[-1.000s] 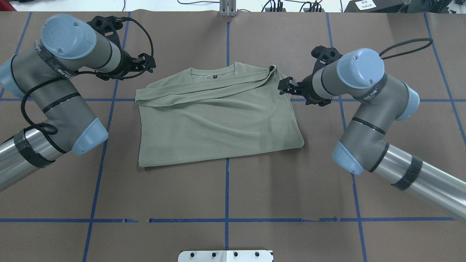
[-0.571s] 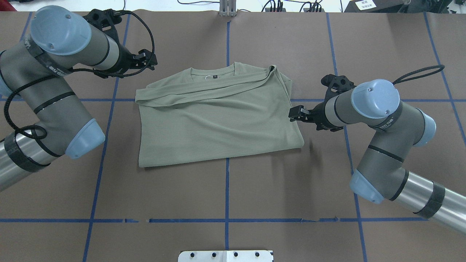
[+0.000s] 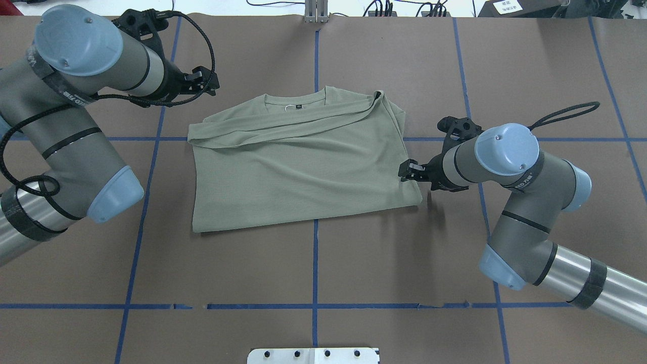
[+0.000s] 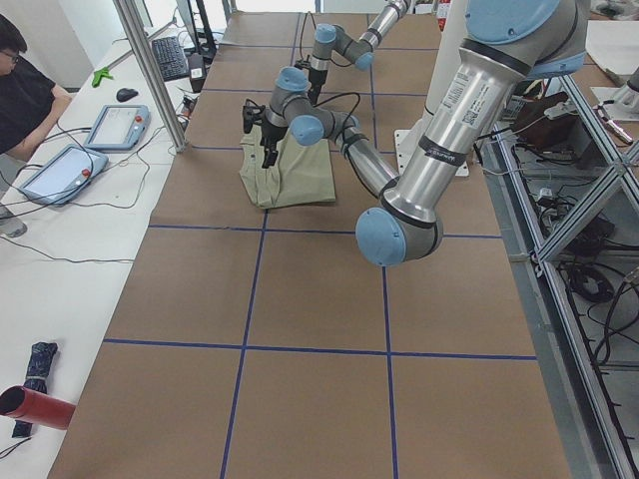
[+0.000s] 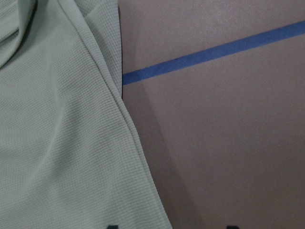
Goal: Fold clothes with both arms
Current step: 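Lower the right gripper to the folded shirt's near edge and grasp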
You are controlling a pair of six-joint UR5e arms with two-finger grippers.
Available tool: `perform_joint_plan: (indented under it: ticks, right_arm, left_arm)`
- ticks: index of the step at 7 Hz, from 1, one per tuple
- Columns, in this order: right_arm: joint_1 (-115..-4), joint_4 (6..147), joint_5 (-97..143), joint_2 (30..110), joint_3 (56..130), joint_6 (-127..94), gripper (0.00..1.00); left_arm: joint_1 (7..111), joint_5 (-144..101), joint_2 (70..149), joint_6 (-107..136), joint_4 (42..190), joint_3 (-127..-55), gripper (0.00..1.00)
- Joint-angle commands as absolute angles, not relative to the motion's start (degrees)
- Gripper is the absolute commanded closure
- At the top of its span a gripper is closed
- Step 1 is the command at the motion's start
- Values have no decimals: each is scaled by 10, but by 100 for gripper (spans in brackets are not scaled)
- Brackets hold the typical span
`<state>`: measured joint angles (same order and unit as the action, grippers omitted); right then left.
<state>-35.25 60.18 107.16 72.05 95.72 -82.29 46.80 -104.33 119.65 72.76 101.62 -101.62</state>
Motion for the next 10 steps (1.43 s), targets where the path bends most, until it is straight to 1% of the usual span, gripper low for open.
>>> perform_joint_plan:
  ticks: [1, 4, 5, 7, 8, 10]
  right_arm:
    - [-352, 601, 1072, 720, 959, -824, 25]
    - [-342, 601, 1072, 713, 959, -824, 27]
    - [-339, 601, 1071, 713, 959, -824, 32]
    - [-338, 601, 1075, 712, 961, -824, 84]
    - [-340, 601, 1078, 712, 969, -824, 100]
    - [-343, 602, 1078, 717, 971, -824, 100]
  left_arm:
    - [468, -1042, 1194, 726, 1017, -1017, 1]
    - [468, -1042, 1192, 724, 1017, -1017, 1]
    - [468, -1042, 1192, 724, 1017, -1017, 1]
    - [468, -1042, 1192, 723, 1018, -1016, 1]
    - [468, -1042, 1191, 723, 1018, -1017, 1]
    - [468, -1042, 1195, 727, 1017, -1018, 1]
